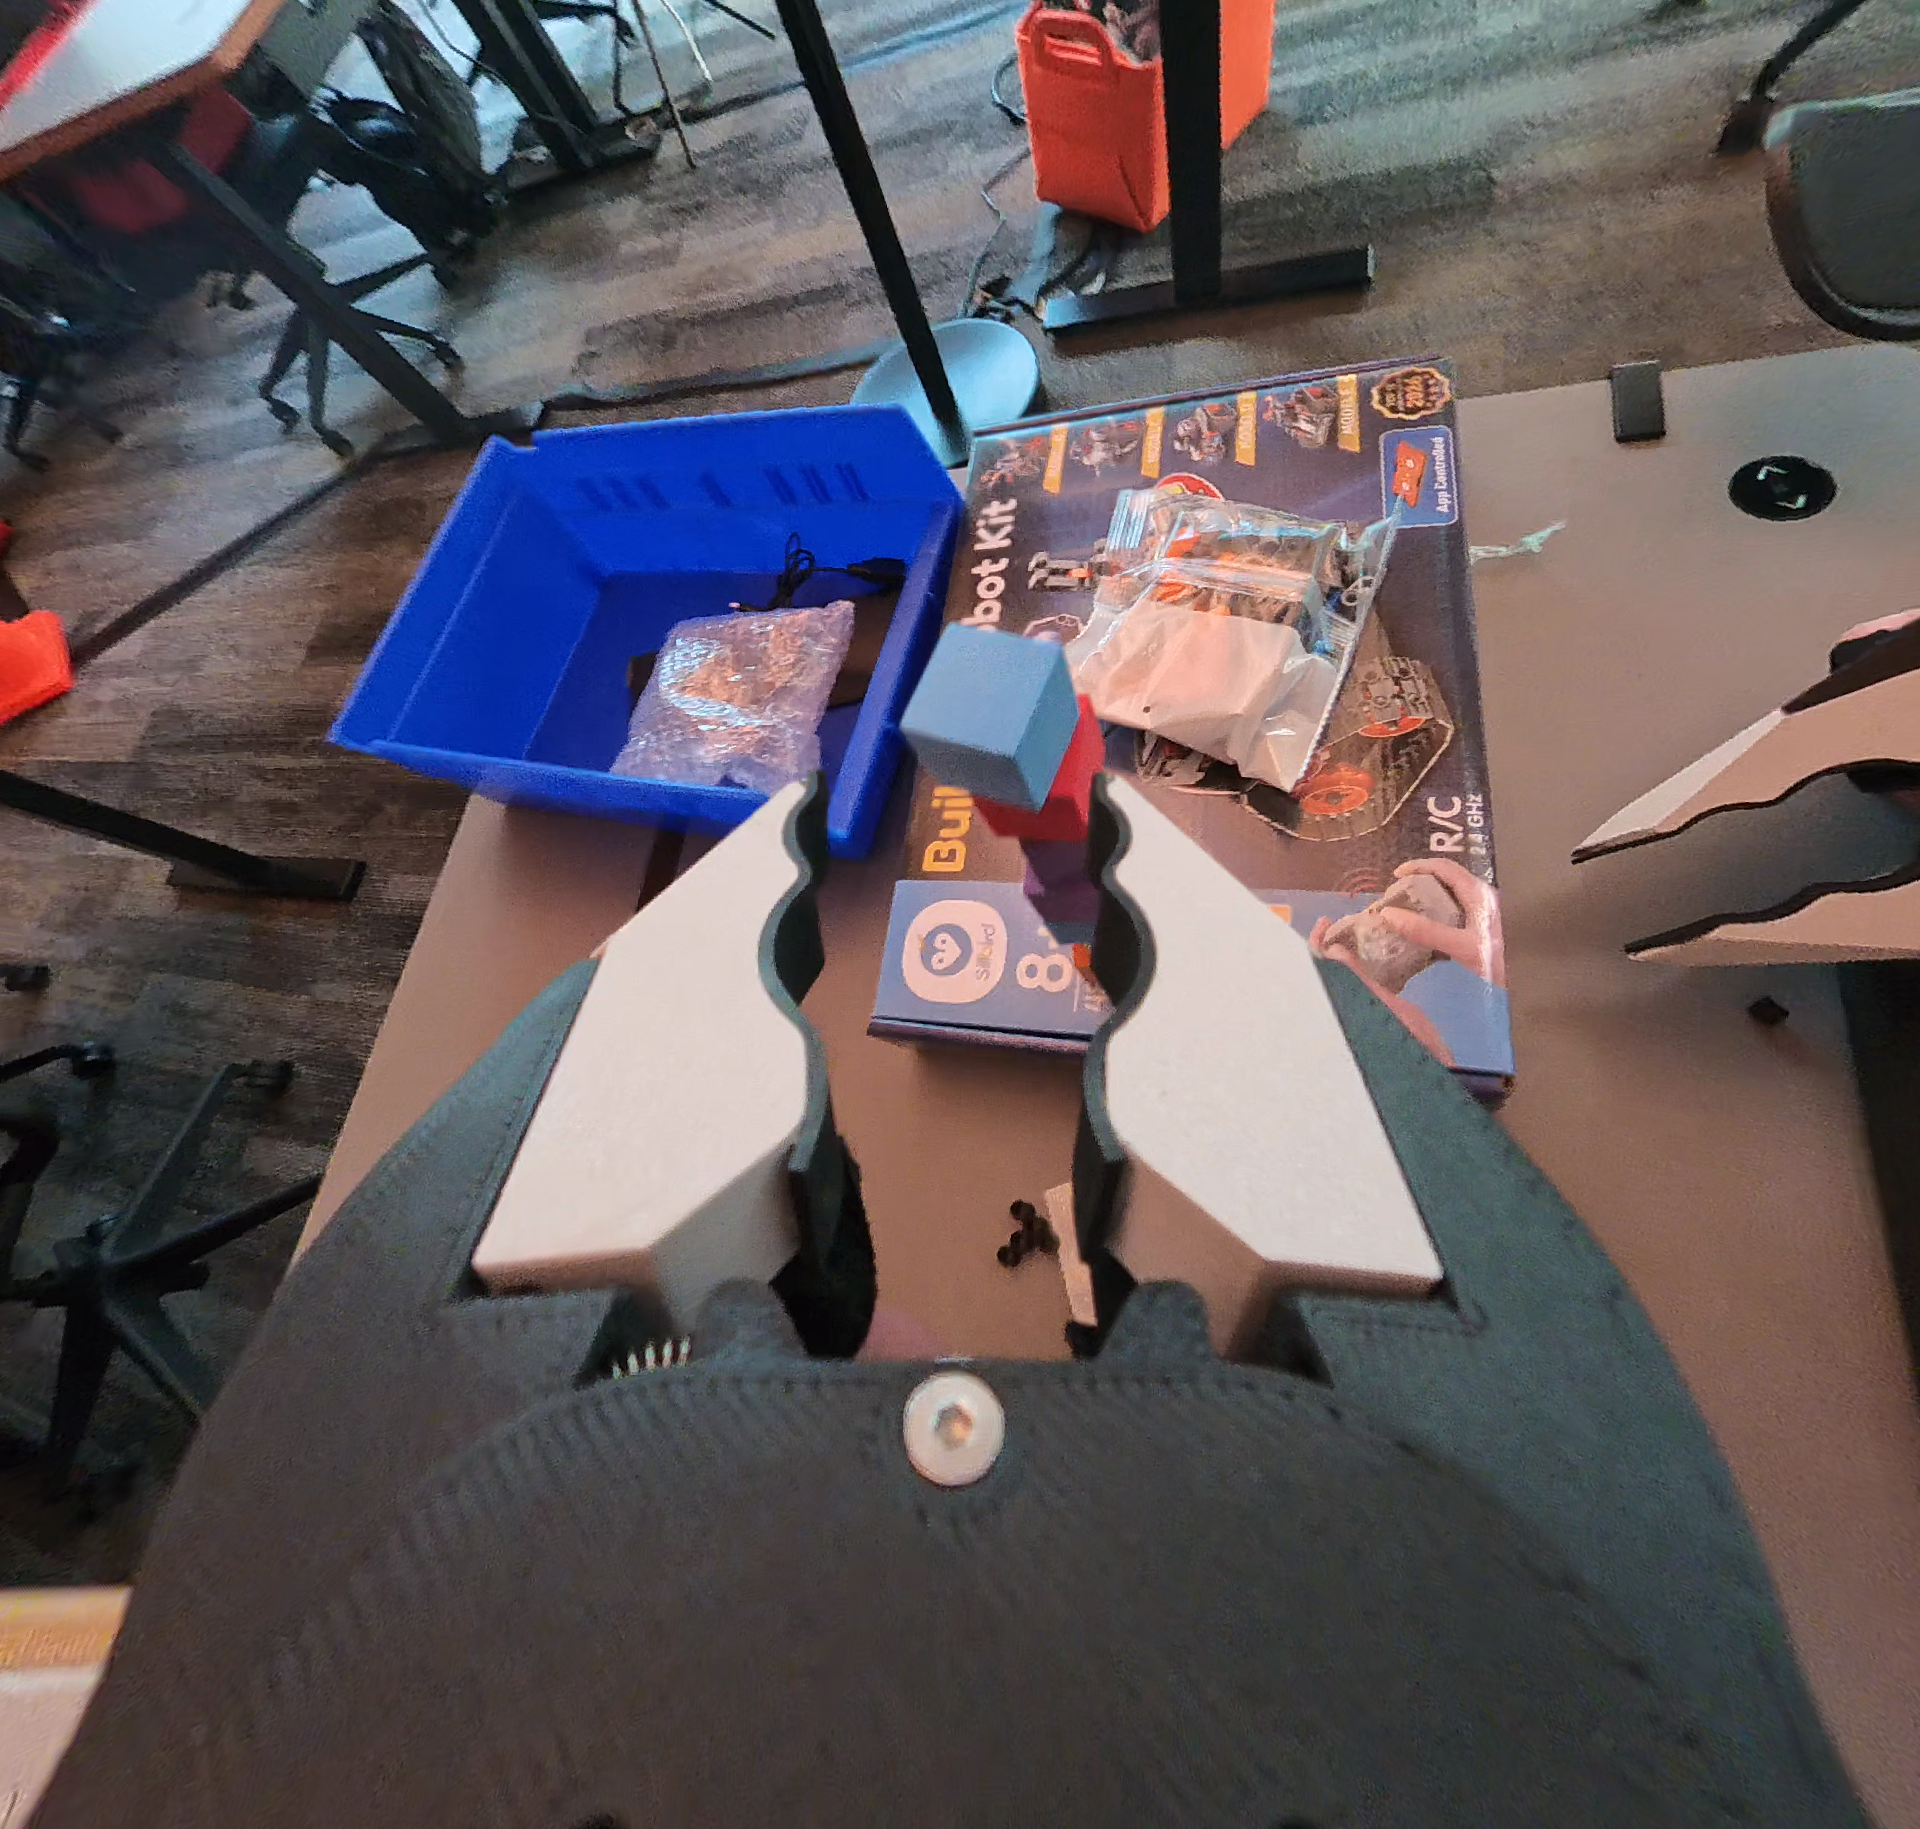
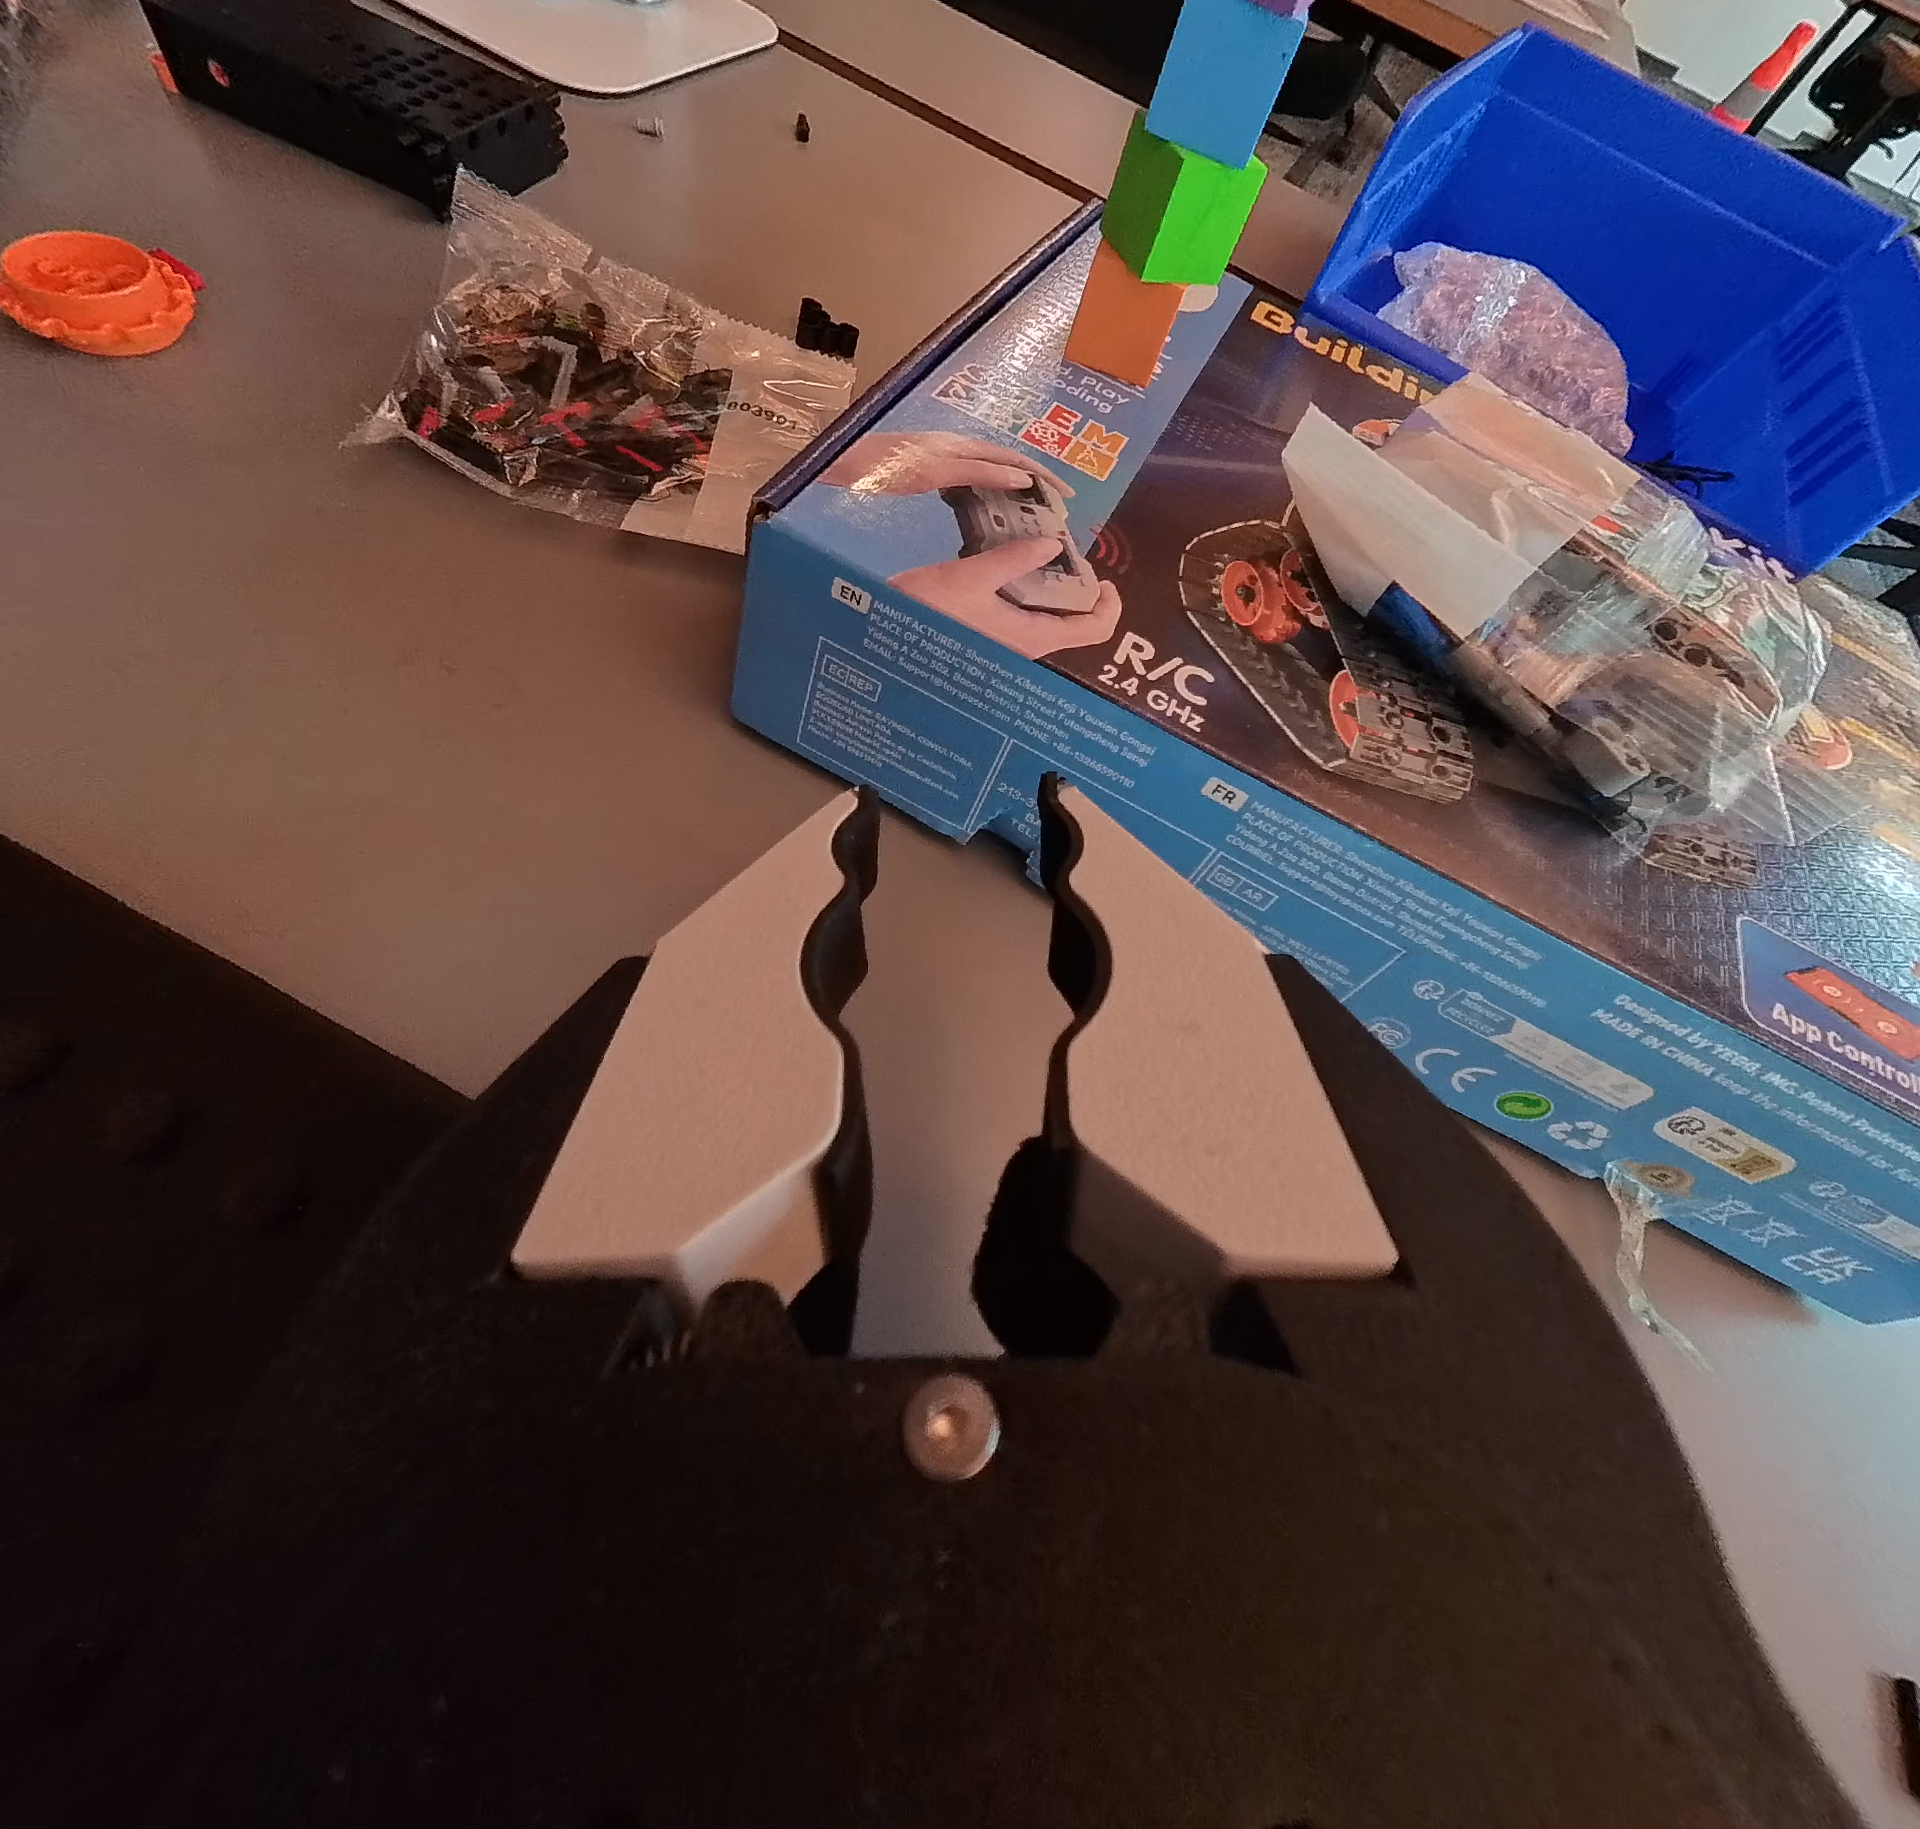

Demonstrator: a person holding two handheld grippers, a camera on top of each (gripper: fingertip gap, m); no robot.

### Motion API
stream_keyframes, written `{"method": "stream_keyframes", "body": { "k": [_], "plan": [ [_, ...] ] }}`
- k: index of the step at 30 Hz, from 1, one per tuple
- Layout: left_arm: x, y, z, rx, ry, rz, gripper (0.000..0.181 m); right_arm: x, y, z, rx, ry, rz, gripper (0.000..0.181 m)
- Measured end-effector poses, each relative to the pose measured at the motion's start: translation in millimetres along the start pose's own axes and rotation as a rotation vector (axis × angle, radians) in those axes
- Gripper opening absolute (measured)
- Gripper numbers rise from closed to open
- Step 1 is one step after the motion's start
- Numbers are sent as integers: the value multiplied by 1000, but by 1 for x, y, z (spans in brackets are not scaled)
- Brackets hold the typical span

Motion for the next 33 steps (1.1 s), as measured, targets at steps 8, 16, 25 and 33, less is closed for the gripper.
{"method": "stream_keyframes", "body": {
  "k": [8, 16, 25, 33],
  "plan": [
    [67, 5, -55, -203, -80, -59, 42, 0, -1, 0, 2, 2, 10, 28],
    [192, 22, -66, -326, -62, -298, 30, -36, -32, 4, 17, -138, 111, 4],
    [223, 41, -52, -485, -27, -194, 2, -81, -100, 59, 107, -24, 94, 2],
    [233, 46, -54, -498, -9, -231, 2, -81, -115, 120, -39, 128, 184, 0]
  ]
}}
Point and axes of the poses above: each gripper's, where its closed fingertips meet, z out along the fingers, x out of its underside, y = z × x across the jaws, the point moved 6 cm from there along -z, back along the fingers, and after that the axes turned 14 degrees about -z, right-handed, at the moved point
